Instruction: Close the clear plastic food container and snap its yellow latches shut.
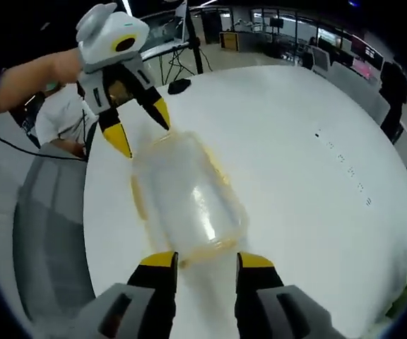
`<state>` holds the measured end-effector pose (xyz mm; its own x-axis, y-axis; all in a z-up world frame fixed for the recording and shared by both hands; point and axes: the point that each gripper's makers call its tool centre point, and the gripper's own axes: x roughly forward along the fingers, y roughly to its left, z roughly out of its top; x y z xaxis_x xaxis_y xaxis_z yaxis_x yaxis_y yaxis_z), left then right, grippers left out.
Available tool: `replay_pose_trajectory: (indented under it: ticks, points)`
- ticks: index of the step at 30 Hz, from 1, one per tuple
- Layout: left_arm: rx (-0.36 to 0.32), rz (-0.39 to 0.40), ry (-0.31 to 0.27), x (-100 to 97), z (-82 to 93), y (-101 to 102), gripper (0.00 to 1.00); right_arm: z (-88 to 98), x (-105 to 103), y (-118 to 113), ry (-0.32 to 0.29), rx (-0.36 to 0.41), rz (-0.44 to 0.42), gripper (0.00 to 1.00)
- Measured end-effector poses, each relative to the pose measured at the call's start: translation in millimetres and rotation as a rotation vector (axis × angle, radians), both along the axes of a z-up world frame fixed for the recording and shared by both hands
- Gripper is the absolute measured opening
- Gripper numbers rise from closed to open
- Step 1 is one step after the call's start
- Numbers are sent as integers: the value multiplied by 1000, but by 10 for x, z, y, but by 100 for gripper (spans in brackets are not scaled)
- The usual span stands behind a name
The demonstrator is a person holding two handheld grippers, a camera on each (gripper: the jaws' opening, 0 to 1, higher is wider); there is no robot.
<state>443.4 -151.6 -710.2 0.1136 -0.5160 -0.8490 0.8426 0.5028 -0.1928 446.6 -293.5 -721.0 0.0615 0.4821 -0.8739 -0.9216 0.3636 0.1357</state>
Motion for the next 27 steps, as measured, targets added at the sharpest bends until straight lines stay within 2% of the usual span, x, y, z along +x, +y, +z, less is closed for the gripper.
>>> replay_pose_trajectory:
  ticks: [3,7,10,17,21,27]
  points:
    - [2,-26,-9,4,10,-14,37,-7,-29,11,-4,-9,65,30]
    - [4,-77,-29,8,1,-45,36,8,-46,33,-10,-13,104,31]
    - [8,-179,-59,-38,-13,-95,36,-21,-57,-3,-51,-68,199,31]
    - [45,-273,-98,-48,-34,-110,35,-38,-90,29,-60,-83,243,30]
    - [91,-321,-115,-23,-79,-42,34,-40,-95,53,-69,-84,267,29]
    - [83,-344,-151,16,-49,-38,32,-23,-82,87,-79,-78,283,29]
